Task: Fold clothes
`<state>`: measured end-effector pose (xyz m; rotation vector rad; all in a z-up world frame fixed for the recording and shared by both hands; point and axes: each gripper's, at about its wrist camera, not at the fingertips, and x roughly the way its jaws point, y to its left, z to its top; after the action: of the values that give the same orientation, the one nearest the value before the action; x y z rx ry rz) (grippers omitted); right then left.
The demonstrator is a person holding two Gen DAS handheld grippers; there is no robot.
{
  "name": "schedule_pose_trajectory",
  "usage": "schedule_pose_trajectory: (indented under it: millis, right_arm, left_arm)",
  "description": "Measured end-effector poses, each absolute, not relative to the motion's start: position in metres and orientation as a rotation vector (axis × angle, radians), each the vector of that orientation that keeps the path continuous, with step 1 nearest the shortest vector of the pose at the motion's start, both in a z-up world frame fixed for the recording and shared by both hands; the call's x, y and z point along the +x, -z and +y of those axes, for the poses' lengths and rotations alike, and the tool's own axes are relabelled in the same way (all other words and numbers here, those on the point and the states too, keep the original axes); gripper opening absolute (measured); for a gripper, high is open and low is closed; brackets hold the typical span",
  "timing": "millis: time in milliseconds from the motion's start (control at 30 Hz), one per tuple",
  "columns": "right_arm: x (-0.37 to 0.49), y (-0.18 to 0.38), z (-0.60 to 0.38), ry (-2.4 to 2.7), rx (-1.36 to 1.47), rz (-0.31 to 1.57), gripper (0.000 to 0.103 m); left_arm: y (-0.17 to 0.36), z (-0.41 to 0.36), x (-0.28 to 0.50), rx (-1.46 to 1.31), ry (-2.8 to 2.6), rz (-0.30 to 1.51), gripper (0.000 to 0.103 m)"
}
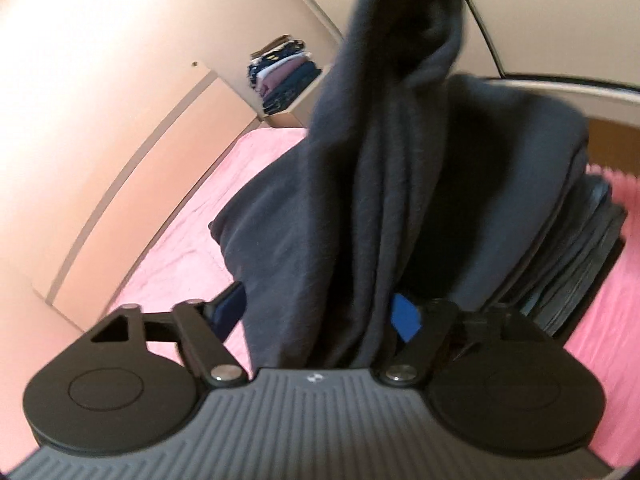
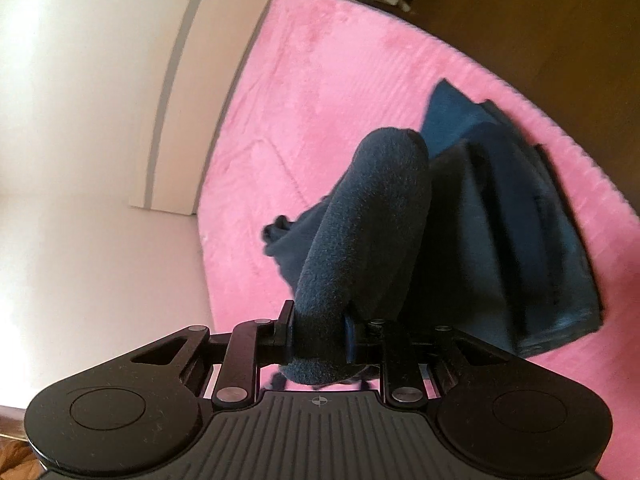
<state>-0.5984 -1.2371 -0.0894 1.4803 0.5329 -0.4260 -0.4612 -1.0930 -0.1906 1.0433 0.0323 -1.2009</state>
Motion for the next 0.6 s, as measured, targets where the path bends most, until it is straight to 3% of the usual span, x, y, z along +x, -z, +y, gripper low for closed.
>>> schedule_pose_trajectory:
  millis: [33,100,133,267,500,600]
  right_arm:
    - [-0.599,0.092,-1.237,0.425,1.480,0.541,0.022]
    - [-0.599,0.095,-1.236,0.403,1.463,0.537,0.022]
    - [-0.598,0.094,-1.236,0.386,1.451,0.517,0.022]
    - [-0.597,0.098,-1.228,0.341,1.345,0.507,0.021]
    - [-0.611,0.154,-1.219,0.432,1.313,0.662,0.022]
    - [-0.609,0.141,-1.215,0.423,1.246,0.641,0.022]
  left_arm:
    - [0.191,-1.091,-0.457,1.070,1.222,0.012,0.043]
    - [0.191,-1.088,-0.451,1.122,1.256,-0.040,0.025]
    - [0.188,-1.086,-0.450,1.144,1.251,-0.092,0.022]
    - [0.180,-1.078,-0.444,1.158,1.209,-0.189,0.021]
    - [0.235,-1.077,-0.459,1.370,1.291,-0.197,0.023]
    - [0.231,-1.081,-0.458,1.362,1.285,-0.180,0.026]
